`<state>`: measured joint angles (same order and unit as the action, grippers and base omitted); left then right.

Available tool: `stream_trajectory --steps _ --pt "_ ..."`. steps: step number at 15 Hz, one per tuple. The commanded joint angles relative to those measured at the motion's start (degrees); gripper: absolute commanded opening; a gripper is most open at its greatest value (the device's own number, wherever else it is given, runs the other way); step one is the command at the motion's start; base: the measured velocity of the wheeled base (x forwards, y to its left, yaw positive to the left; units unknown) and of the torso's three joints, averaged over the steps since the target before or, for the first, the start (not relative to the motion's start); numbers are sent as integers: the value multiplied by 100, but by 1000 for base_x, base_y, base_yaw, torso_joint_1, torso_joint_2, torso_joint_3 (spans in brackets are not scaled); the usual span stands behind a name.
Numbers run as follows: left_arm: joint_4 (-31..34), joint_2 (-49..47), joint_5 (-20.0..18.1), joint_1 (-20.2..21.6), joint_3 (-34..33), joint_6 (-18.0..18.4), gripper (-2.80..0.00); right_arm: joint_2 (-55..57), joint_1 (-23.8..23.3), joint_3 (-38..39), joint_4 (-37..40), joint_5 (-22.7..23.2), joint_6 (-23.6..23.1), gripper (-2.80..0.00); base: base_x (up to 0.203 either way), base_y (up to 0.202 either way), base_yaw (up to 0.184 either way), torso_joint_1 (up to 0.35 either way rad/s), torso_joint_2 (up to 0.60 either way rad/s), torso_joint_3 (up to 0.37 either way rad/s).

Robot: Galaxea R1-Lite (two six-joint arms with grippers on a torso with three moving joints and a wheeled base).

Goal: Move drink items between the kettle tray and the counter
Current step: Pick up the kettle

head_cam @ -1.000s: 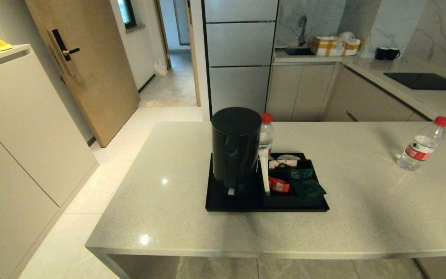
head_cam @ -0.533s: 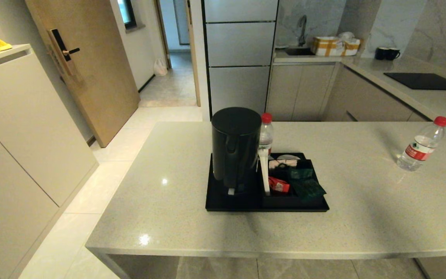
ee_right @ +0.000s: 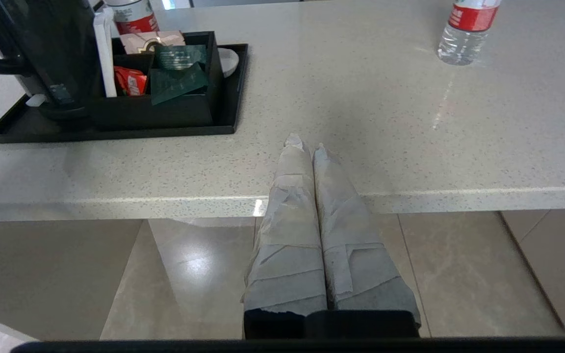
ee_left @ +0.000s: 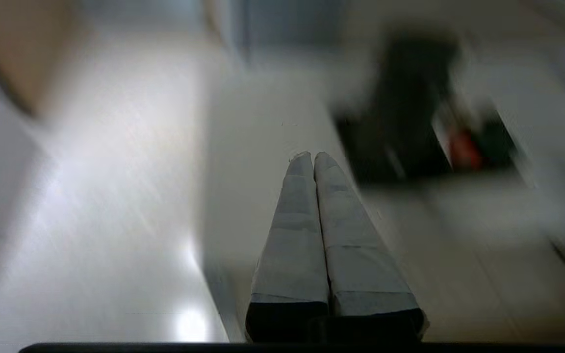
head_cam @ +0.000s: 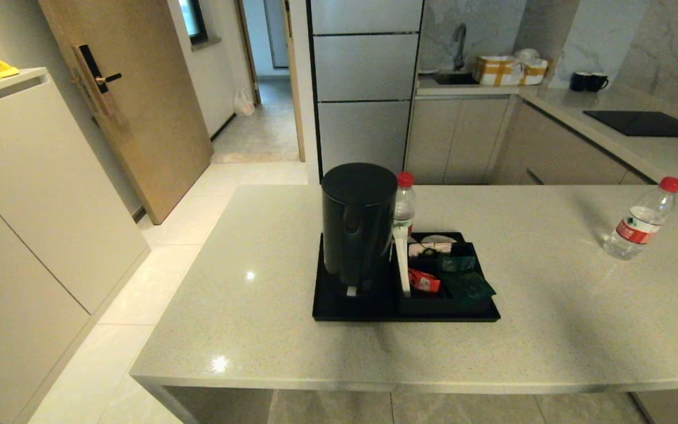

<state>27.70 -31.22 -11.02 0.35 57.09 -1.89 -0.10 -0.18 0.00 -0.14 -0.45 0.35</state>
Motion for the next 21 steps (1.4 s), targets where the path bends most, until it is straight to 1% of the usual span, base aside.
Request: stream_trajectory --steps 1,2,3,4,5,6,7,8,9,11,12,13,15,18,21 --pt "1418 -1285 -1402 -5 626 35 -280 1 1 0 -3 1 0 -280 0 0 0 0 0 0" --pt "1341 -1618 -1985 -8 600 50 -280 1 1 0 6 1 0 -280 0 0 0 0 0 0" --pt "1173 -1906 -2479 -16 511 67 -280 1 1 0 -3 1 0 -280 0 0 0 0 0 0" --pt "893 -2160 -2867 -55 368 90 -280 1 1 0 -3 1 0 -280 0 0 0 0 0 0" --pt "490 -2484 -3214 -127 197 114 -280 1 1 0 -3 1 0 -280 0 0 0 0 0 0" --pt "129 -2734 -3459 -219 46 132 -280 1 1 0 -3 1 0 -280 0 0 0 0 0 0" --pt "-199 -3038 -3526 -328 -85 150 -280 1 1 0 -3 1 0 -280 0 0 0 0 0 0" --pt "-759 -3422 -3571 -462 -254 173 0 1 1 0 5 1 0 -280 0 0 0 0 0 0" --pt "-1390 -3761 -3608 -581 -413 189 0 1 1 0 -2 1 0 -280 0 0 0 0 0 0" --pt "-2457 -4318 -3681 -831 -685 221 0 1 1 0 -3 1 0 -280 0 0 0 0 0 0" --pt "-2711 -4420 -3699 -926 -756 229 0 1 1 0 -3 1 0 -280 0 0 0 0 0 0" --pt "-3099 -4679 -3705 -1005 -781 230 0 1 1 0 -3 1 0 -280 0 0 0 0 0 0" --pt "-3887 -5557 -3730 -1161 -778 231 0 1 1 0 -3 1 0 -280 0 0 0 0 0 0" --pt "-5313 -6899 -4004 -1506 -575 226 0 1 1 0 -3 1 0 -280 0 0 0 0 0 0" --pt "-6581 -7953 -4209 -1904 -331 232 0 1 1 0 -3 1 0 -280 0 0 0 0 0 0"
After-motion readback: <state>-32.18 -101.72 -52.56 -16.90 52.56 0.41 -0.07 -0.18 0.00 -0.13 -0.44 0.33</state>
